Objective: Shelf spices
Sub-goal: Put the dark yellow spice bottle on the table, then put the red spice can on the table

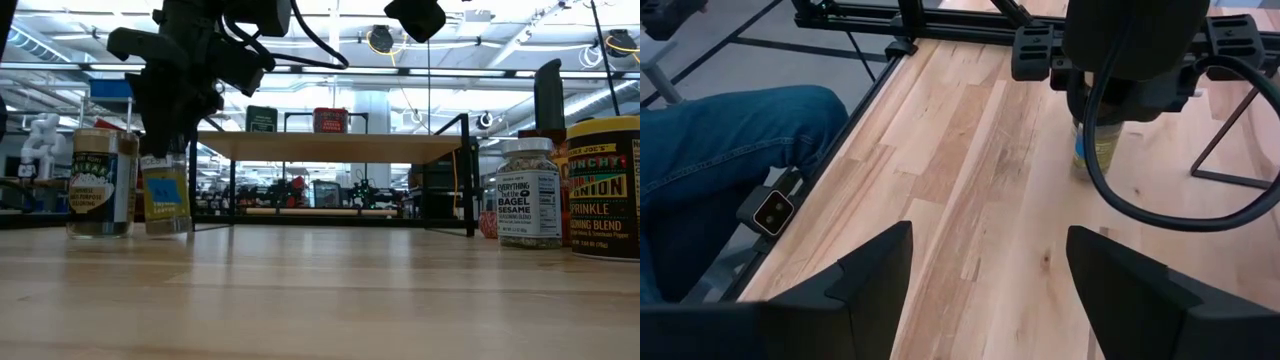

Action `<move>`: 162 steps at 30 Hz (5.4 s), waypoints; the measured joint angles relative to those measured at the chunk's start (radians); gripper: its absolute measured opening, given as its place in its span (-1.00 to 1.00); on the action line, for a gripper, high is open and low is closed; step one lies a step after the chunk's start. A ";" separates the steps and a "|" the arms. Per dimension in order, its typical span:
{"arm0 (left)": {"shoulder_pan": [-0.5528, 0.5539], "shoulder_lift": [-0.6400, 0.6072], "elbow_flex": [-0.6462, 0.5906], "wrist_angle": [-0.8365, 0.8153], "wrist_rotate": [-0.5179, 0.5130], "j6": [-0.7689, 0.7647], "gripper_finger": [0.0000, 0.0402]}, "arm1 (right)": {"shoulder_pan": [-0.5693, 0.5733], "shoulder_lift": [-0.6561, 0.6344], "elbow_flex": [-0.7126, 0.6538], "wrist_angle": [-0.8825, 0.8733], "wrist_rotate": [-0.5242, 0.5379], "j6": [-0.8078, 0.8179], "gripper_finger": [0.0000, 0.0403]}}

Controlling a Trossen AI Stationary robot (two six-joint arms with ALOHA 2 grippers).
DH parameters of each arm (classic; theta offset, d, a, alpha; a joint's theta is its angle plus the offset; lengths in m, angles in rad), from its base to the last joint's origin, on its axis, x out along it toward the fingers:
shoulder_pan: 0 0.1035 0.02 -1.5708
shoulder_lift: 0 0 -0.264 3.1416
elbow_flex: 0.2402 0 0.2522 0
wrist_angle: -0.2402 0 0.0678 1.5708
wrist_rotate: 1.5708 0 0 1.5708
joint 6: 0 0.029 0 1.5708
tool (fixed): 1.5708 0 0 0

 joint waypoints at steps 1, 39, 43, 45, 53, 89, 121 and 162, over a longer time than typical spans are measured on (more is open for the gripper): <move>0.000 0.000 0.000 0.000 0.000 -0.005 0.10 | 0.000 0.000 0.000 0.000 0.000 0.000 0.26; 0.000 -0.002 0.076 -0.040 -0.002 -0.024 0.57 | -0.001 0.000 0.000 0.000 0.006 -0.014 0.26; 0.000 -0.003 0.173 -0.102 -0.021 -0.031 0.57 | -0.003 0.000 0.000 0.000 0.061 -0.036 0.26; -0.003 -0.003 0.237 -0.139 -0.060 -0.032 0.57 | -0.004 0.000 0.000 0.000 0.093 -0.050 0.26; -0.026 -0.021 0.497 -0.194 -0.326 -0.061 0.57 | -0.085 -0.029 -0.001 -0.005 0.142 -0.090 0.26; -0.049 -0.180 0.187 0.333 -0.677 -0.173 0.57 | -0.885 0.449 0.535 -0.039 -0.546 -0.312 0.73; -0.080 -0.209 0.185 0.343 -0.716 -0.161 0.57 | -0.841 0.639 0.559 -0.110 -0.513 -0.515 0.72; -0.080 -0.209 0.185 0.340 -0.716 -0.156 0.57 | -0.816 0.636 0.559 -0.158 -0.495 -0.503 0.05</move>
